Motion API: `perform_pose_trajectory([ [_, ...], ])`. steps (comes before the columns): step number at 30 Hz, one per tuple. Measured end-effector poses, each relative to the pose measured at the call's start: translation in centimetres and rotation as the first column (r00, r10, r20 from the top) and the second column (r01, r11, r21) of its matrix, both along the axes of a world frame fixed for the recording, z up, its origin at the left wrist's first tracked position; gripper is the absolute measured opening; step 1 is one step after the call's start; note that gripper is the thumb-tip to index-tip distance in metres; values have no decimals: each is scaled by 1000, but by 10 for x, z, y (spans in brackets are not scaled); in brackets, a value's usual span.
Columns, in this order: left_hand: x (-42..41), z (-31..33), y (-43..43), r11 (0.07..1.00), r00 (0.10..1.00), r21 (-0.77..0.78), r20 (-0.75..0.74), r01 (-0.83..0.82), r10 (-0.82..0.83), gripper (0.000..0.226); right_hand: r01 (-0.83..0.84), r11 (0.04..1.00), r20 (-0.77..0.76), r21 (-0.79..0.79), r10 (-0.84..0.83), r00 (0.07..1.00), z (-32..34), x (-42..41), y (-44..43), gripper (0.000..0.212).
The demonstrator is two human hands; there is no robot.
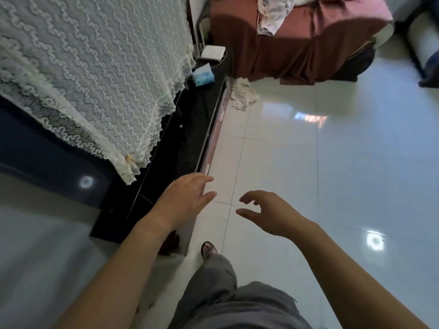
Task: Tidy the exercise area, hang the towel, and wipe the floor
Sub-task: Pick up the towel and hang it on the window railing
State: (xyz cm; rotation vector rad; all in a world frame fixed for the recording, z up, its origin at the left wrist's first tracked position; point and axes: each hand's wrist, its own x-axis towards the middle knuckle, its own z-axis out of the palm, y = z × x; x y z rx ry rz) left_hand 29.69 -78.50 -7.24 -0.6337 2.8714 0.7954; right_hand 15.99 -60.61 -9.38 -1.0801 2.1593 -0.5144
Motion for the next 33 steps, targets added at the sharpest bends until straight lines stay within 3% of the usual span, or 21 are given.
perform_pose_trajectory([
  [9,-103,-14,-106,997,997,73,-69,-30,35,47,7,1000,-82,-16,-8,997,22,-111,-114,44],
  [17,-209,1,-230,999,996,47,-93,11,-6,49,45,999,-139,-30,-48,989,54,-216,-216,44],
  [26,-324,5,-297,995,992,62,-106,75,-68,47,147,980,-123,-136,-164,979,57,-308,-279,40],
  [33,-456,0,-347,992,987,35,-116,118,-113,46,190,971,-104,-147,-206,973,41,-430,-327,40],
])
